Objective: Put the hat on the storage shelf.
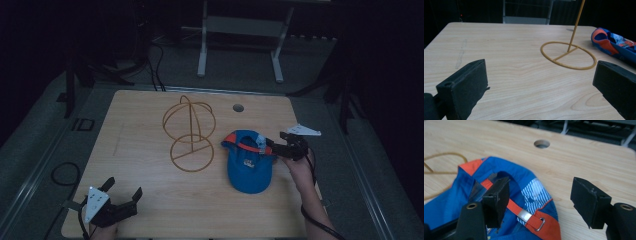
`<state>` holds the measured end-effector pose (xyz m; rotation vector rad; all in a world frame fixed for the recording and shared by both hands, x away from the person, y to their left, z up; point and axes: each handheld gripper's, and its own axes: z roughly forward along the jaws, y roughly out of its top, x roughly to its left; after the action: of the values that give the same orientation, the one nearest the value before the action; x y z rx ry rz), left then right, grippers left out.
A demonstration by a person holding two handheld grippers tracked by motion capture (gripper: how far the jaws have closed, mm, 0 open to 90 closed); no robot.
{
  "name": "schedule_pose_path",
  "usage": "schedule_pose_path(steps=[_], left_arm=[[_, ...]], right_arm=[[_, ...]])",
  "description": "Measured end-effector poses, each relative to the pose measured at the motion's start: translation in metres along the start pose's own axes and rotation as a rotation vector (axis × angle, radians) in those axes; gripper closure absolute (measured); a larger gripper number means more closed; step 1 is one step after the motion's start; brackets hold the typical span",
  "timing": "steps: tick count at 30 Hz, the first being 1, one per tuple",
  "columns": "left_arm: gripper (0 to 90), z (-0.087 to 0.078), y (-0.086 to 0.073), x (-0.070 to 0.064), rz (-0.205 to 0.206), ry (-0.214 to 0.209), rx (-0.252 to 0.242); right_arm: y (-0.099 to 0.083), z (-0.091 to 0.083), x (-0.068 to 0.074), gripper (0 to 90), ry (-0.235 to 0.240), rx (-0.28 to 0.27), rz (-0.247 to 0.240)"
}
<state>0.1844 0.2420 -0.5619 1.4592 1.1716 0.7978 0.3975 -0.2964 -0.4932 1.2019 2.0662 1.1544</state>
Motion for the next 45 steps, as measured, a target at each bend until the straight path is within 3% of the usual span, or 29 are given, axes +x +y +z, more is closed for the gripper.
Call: schedule_pose_path(steps=[10,18,20,25,33,39,45], left_arm=[[0.0,0.002,-0.001,-0.003,0.015,-0.032,0.008],[0.1,0.002,-0.001,-0.003,0.009,-0.039,0.004],[0.0,0.001,-0.001,-0.003,0.006,-0.040,0.003],[0.0,0.002,-0.001,-0.002,-0.006,-0.042,0.006],[0.1,0.001,-0.001,-0.002,-0.009,-0.042,0.004],[0.1,0.001,-0.001,-0.002,-0.011,-0.039,0.006],[0.1,0.001,-0.002,-0.002,-0.013,-0.042,0.005]], right_arm=[[-0.002,0.037,-0.003,37.5,-0.002,0.089,-0.011],[-0.010,0.059,-0.014,41.8,-0.011,0.142,0.033],[-0.012,0.064,-0.015,42.6,0.005,0.159,0.046],[-0.018,0.074,-0.012,45.3,0.010,0.208,0.030],[-0.024,0.077,-0.005,59.6,-0.013,0.226,-0.008],[-0.024,0.078,-0.004,64.6,-0.008,0.237,-0.015],[-0.023,0.078,0.002,82.6,0.001,0.244,-0.039]])
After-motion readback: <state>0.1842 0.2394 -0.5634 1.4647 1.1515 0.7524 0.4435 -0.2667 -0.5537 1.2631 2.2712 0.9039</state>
